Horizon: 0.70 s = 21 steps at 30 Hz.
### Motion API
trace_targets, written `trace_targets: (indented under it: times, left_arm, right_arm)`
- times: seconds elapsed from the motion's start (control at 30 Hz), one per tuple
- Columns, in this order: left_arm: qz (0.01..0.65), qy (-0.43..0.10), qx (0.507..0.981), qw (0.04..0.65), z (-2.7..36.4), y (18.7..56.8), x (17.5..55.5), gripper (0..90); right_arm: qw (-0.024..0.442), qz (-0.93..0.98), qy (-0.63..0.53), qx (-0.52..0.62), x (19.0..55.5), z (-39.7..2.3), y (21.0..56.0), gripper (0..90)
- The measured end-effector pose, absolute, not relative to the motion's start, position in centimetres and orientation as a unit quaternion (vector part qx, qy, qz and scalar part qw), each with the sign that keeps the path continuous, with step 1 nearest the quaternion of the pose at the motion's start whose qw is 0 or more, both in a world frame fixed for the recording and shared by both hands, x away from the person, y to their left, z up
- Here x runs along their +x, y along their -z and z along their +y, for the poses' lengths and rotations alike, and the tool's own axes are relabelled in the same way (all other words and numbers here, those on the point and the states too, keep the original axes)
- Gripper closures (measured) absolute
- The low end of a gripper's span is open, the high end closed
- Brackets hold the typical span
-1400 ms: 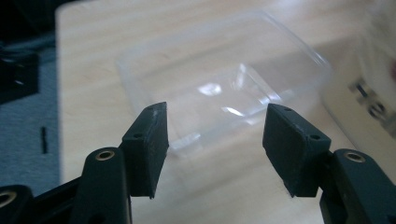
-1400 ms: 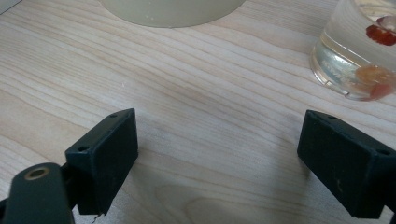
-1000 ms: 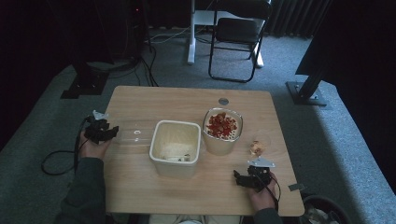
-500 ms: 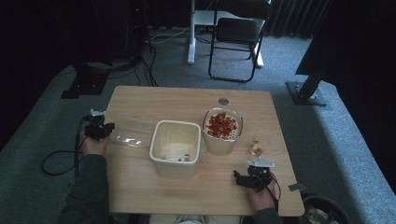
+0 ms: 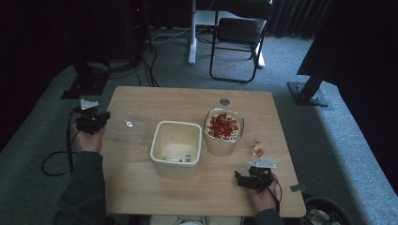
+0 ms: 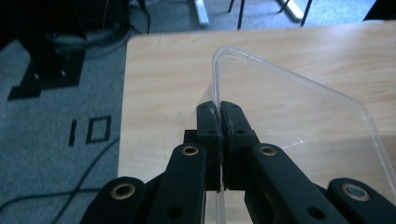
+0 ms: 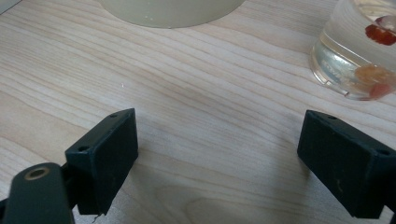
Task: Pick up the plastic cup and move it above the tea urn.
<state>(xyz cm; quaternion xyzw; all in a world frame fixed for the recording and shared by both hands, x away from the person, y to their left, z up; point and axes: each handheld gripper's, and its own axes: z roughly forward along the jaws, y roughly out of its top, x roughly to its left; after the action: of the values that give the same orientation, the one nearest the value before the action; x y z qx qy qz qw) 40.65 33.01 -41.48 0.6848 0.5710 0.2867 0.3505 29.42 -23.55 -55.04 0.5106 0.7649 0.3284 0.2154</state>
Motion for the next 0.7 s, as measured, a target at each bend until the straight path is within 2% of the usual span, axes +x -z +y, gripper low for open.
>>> trace_targets:
  times: [0.37,0.7]
  left_arm:
    - [0.529,-0.325,0.680,0.391,30.3,34.9,38.5,88.7]
    - [0.491,-0.313,0.687,0.435,27.8,30.5,36.8,88.6]
  right_arm:
    - [0.215,0.765,-0.328,0.511,29.4,-23.6,55.0,11.9]
    - [0.216,0.765,-0.328,0.511,29.4,-23.5,55.0,11.9]
